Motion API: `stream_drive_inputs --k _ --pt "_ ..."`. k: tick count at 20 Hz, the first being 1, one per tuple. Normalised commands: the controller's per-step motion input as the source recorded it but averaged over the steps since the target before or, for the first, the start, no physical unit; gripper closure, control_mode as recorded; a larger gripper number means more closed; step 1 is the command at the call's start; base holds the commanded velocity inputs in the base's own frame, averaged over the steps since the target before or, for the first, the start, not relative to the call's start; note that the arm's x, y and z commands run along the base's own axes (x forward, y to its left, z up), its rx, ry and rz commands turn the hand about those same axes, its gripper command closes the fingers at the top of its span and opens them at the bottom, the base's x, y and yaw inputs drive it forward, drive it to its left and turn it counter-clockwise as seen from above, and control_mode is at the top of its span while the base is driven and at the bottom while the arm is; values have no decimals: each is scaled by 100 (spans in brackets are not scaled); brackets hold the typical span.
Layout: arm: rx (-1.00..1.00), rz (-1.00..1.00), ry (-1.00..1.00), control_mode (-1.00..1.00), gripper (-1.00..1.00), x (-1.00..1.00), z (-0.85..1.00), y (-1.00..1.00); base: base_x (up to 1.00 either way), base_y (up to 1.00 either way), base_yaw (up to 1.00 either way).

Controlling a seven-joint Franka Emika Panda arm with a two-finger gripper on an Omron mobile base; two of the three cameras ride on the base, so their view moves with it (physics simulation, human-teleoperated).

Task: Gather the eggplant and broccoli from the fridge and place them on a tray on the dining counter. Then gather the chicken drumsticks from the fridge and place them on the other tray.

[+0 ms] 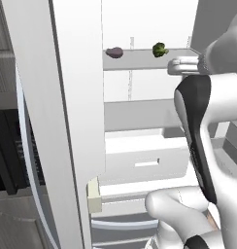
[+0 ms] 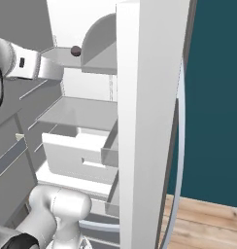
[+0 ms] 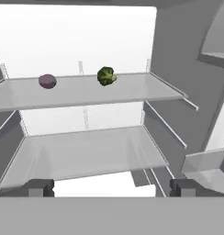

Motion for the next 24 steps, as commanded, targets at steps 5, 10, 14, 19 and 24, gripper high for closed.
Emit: stream_drive_inputs --k 5,10,14,19,24 --pt "-10 5 -3 -100 -100 53 43 -10 0 0 0" --pt "-8 7 2 -100 -100 47 5 -6 0 0 0" --pt "-6 0 3 -100 -100 33 -18 -2 0 0 0" --pt "-2 0 9 -100 -100 59 -5 -4 0 0 0" --pt "0 0 2 -100 -100 51 0 -12 0 0 0"
